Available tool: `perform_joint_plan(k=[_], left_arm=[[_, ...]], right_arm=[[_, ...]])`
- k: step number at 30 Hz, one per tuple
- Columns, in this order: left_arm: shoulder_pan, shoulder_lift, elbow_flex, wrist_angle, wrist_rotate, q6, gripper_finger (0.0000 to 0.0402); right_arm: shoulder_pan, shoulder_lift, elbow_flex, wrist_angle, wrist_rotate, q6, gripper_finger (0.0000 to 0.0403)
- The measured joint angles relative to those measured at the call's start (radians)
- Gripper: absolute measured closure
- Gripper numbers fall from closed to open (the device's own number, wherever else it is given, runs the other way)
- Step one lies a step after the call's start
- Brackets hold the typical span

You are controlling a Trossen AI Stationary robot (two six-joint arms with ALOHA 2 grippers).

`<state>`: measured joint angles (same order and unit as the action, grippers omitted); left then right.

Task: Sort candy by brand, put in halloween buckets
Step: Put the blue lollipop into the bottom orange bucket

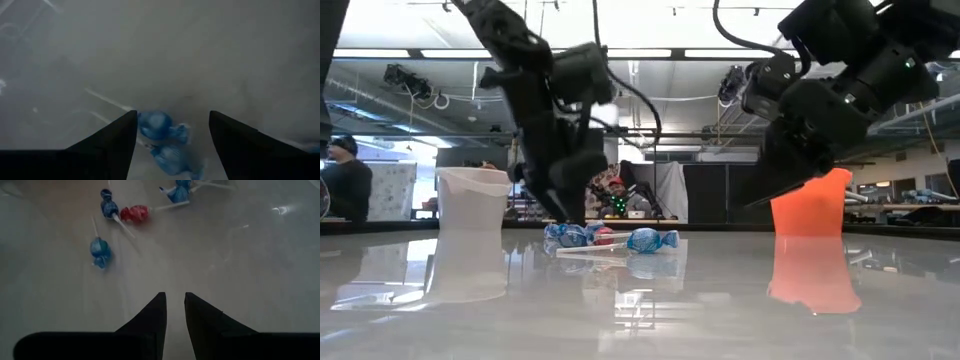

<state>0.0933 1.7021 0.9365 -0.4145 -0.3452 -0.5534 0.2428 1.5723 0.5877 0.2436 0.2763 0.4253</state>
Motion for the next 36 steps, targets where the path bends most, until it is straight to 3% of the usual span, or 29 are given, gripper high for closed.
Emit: perform_joint_plan(k=[9,19,23,28,32,36], left_arm=[[0.044,0.079,0.006,0.004,0.016,-0.026,0.0161],[0.043,0.081,0.021,0.019,0.091,0.031,0.0308],[0.042,0.083,0.05,-0.007,0.1,0.069,0.0341],[0.042,0.092,0.158,-0.189,0.121,0.114,0.0349],[0.017,0.088,0.267,-0.346,0.138,0.135,0.0349],[-0.047,0.074,0.352,-0.444,0.133,0.159,0.0358]], right_arm=[[0.007,0.0,-0.012,0.003,-0.013,0.003,0.032],[-0.006,0.0,-0.012,0.021,0.017,-0.017,0.032],[-0.008,0.0,-0.012,0.024,0.016,-0.024,0.032],[-0.002,0.0,-0.012,0.023,0.002,-0.011,0.032],[0.028,0.0,-0.012,-0.023,-0.07,0.016,0.032],[0.043,0.0,-0.012,-0.006,-0.011,-0.011,0.032]])
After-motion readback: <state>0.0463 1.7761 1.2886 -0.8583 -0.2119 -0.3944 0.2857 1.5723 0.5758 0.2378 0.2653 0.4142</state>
